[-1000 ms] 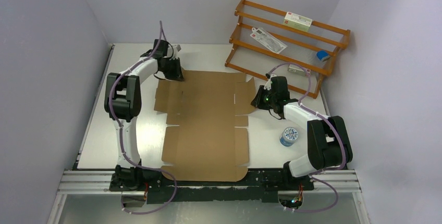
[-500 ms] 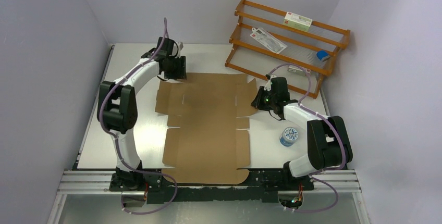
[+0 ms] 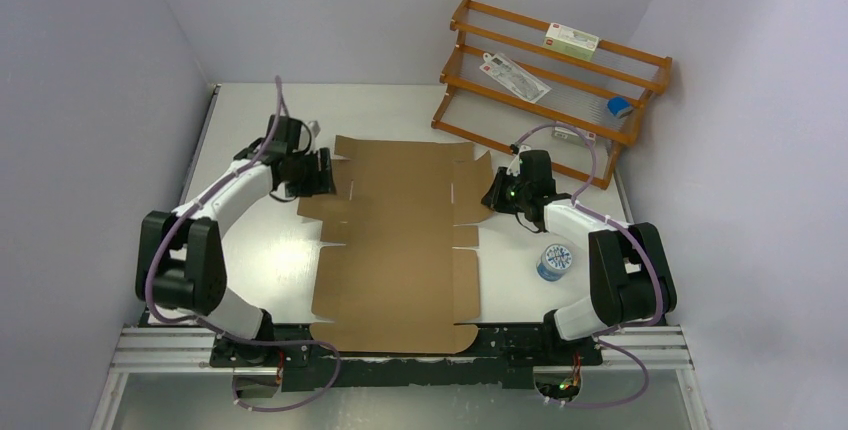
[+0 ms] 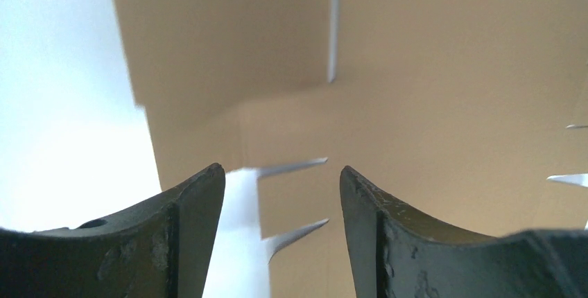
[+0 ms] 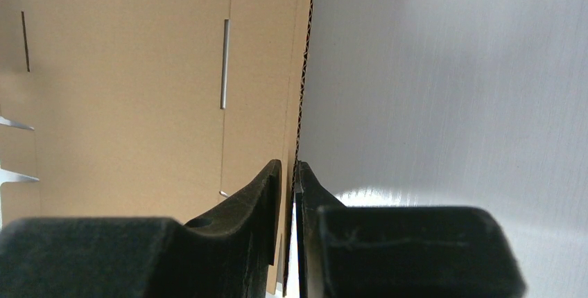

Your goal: Fold the paper box

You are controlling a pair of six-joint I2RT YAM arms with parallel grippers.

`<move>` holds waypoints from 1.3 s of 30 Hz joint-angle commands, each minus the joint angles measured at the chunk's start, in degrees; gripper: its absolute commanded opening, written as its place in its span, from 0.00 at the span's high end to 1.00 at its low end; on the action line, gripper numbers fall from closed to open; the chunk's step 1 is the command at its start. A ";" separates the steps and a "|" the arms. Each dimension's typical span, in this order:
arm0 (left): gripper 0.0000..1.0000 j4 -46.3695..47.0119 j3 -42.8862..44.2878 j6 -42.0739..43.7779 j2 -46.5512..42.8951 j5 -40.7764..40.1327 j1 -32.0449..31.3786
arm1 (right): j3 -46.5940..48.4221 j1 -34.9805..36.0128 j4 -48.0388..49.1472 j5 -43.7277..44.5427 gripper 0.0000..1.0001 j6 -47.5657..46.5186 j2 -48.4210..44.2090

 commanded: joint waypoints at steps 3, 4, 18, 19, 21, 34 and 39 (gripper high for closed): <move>0.33 2.16 -9.58 -2.41 -6.39 3.76 2.17 | -0.30 0.07 1.58 -0.94 0.82 0.19 -1.32; 0.33 2.00 -10.50 -2.57 -6.93 3.91 2.19 | -0.30 0.20 1.52 -0.86 0.82 0.17 -1.32; 0.37 5.54 -18.12 -5.51 -5.66 9.62 2.04 | -0.18 0.75 1.21 -0.68 0.81 -0.08 -1.23; 0.38 5.83 -18.08 -5.59 -5.44 10.72 1.97 | -0.18 0.79 1.21 -0.61 0.81 -0.12 -1.16; 0.40 6.08 -17.97 -5.89 -6.03 12.08 1.57 | 0.03 0.92 0.94 -0.68 0.81 -0.24 -1.14; 0.50 5.87 -16.73 -8.38 -9.11 10.26 -4.97 | 0.88 1.65 -0.31 -0.67 0.80 -0.85 -1.72; 0.32 1.32 -15.20 -6.09 -8.71 -6.65 -3.96 | 0.71 1.67 -0.44 -0.29 0.79 -1.12 -2.20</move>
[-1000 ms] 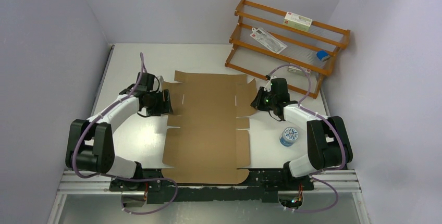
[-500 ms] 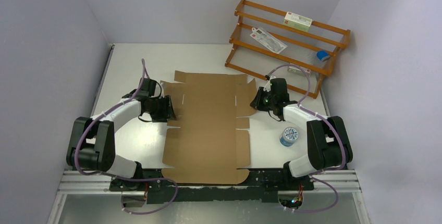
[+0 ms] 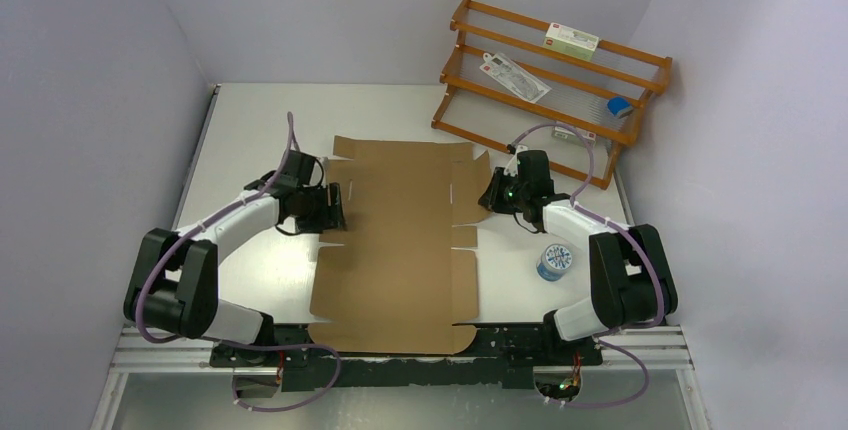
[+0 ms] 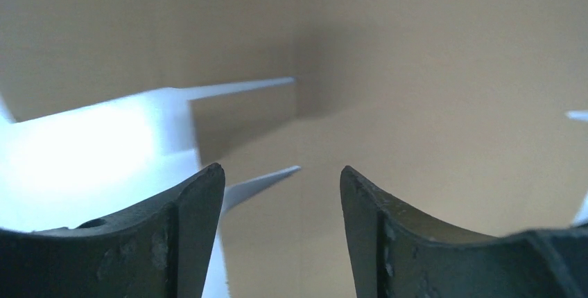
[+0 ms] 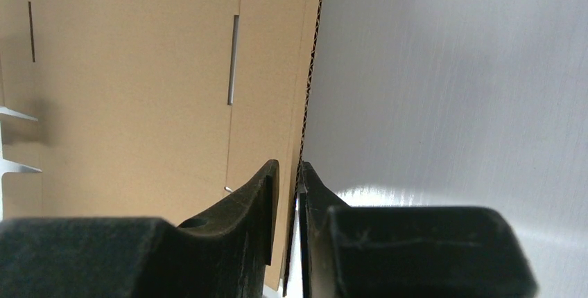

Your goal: Fold the paper box

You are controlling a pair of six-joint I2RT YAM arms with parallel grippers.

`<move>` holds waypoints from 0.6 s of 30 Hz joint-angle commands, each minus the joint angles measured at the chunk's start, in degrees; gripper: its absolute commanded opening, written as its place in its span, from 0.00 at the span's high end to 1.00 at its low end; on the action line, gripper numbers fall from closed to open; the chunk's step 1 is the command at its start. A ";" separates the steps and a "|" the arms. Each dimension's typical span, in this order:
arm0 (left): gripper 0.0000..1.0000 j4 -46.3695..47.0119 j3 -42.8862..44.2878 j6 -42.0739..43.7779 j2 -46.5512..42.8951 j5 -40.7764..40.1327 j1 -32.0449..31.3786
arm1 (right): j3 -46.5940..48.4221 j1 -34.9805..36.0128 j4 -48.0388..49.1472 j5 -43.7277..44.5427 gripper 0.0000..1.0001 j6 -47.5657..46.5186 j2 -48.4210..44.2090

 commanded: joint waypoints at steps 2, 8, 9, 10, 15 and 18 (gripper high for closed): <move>0.31 -1.35 1.74 1.02 -0.24 -10.18 2.72 | 0.76 0.32 -0.31 0.08 0.79 -1.01 -1.69; 0.33 1.01 1.79 2.41 5.25 0.14 6.12 | 0.62 0.38 -0.07 0.03 0.79 -0.94 -1.76; 0.34 1.32 1.62 2.60 5.93 1.78 6.12 | 0.60 0.37 -0.07 0.02 0.79 -0.95 -1.70; 0.35 1.80 1.22 2.61 6.19 3.21 6.12 | 0.59 0.41 -0.13 0.01 0.79 -0.92 -1.70; 0.42 2.36 0.14 2.09 4.16 7.41 5.99 | 0.74 0.41 -0.48 0.19 0.79 -1.05 -2.33; 0.48 2.06 0.11 1.28 0.87 6.95 4.59 | 0.60 0.40 -0.36 0.28 0.78 -1.02 -2.61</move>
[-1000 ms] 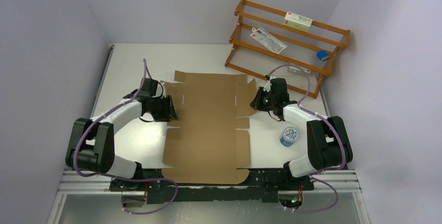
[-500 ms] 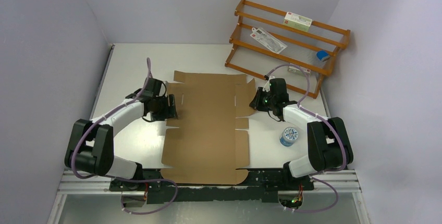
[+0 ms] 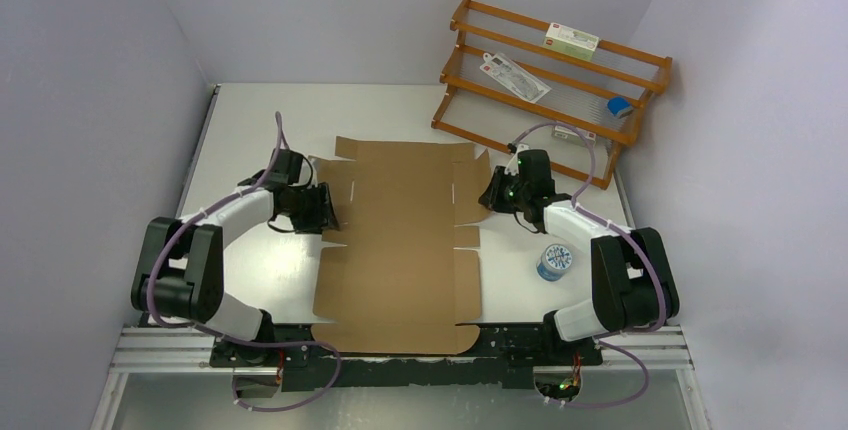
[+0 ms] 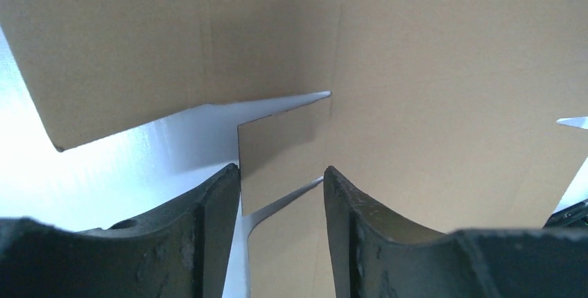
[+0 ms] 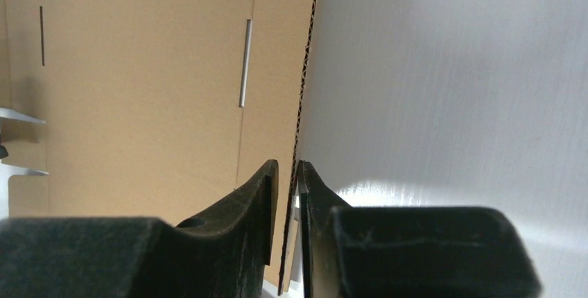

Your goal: Fold the paper box

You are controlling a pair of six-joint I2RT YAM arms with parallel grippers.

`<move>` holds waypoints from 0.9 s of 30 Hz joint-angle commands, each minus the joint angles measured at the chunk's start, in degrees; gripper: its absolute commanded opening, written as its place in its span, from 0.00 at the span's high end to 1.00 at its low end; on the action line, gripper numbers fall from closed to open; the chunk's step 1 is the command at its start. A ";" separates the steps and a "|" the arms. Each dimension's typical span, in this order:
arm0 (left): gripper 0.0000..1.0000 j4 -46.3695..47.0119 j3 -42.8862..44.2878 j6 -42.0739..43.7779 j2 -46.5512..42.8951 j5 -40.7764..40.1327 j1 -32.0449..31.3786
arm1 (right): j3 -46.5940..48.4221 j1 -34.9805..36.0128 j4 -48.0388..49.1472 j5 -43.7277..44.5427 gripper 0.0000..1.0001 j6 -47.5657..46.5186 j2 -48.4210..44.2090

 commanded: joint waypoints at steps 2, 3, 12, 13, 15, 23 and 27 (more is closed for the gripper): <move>0.51 0.20 0.28 -0.87 -5.35 2.91 -3.31 | 0.57 0.38 0.12 0.02 0.78 -0.87 -1.51; 0.51 -0.12 0.67 -1.17 -5.61 2.53 -4.47 | 0.71 0.40 0.02 -0.10 0.78 -0.94 -1.32; 0.52 -0.11 2.45 -3.98 -5.99 -3.52 -13.08 | 0.95 1.24 -0.78 1.21 0.77 -1.35 -1.66; 0.52 -0.52 2.93 -3.90 -5.95 -4.13 -13.63 | 1.01 1.23 -0.97 1.50 0.77 -1.39 -1.77; 0.50 -1.93 4.41 -2.93 -6.06 -5.27 -14.06 | 1.12 1.30 -1.14 2.36 0.77 -1.43 -2.09; 0.37 -9.20 14.56 4.96 -6.10 -18.73 -11.41 | 1.10 1.28 -1.07 2.81 0.76 -1.39 -2.00; 0.36 -7.76 17.36 6.91 -3.90 -17.54 -3.43 | 0.95 1.26 -0.90 2.50 0.76 -1.31 -2.02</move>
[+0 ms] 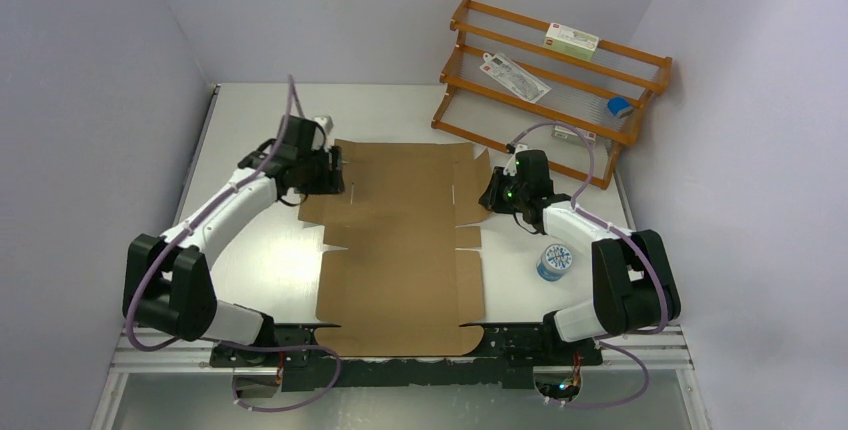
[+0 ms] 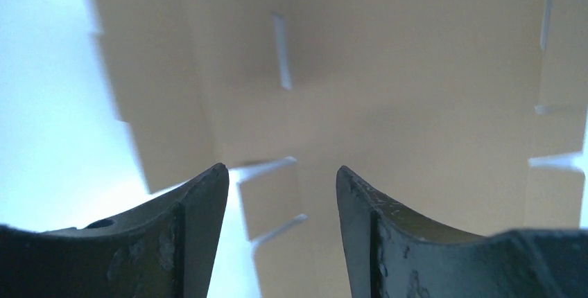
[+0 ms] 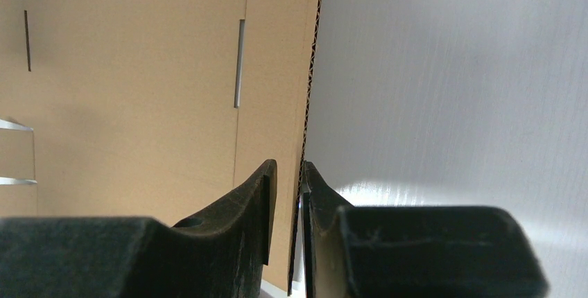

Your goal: Fold the paper box

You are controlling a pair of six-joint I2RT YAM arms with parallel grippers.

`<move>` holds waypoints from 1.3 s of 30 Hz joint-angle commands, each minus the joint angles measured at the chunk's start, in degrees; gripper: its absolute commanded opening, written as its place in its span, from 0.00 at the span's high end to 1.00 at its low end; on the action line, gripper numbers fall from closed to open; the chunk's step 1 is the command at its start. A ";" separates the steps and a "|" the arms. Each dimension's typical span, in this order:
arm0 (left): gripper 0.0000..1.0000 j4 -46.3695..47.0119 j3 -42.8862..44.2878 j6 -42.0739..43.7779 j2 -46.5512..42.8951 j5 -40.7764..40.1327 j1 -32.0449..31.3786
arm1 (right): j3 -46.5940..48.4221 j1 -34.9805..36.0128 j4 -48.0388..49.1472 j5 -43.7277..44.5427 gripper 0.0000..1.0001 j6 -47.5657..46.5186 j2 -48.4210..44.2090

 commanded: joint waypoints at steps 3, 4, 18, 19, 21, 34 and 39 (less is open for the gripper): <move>0.36 -0.92 5.55 4.37 5.51 -1.70 11.74 | 0.85 0.39 0.22 0.25 0.76 -0.59 -1.26; 0.36 -1.09 6.59 4.63 7.20 -0.48 12.95 | 0.85 0.35 0.28 0.18 0.76 -0.59 -1.31; 0.51 -0.85 11.42 6.19 23.36 13.78 18.56 | 0.02 0.71 1.21 -0.88 0.76 -0.52 -1.62; 0.54 -0.79 11.25 6.20 23.60 13.90 18.52 | 0.06 0.72 1.20 -0.91 0.76 -0.56 -1.43; 0.62 -0.37 10.92 6.50 23.74 15.03 18.58 | 0.15 0.85 1.30 -0.91 0.76 -0.48 -1.19; 0.45 -0.81 10.28 6.79 22.02 8.75 20.07 | 0.15 1.16 1.20 -0.97 0.77 -0.66 -1.35; 0.61 -0.10 9.16 7.16 23.41 15.54 19.96 | -0.07 1.24 1.46 -1.06 0.77 -0.57 -1.44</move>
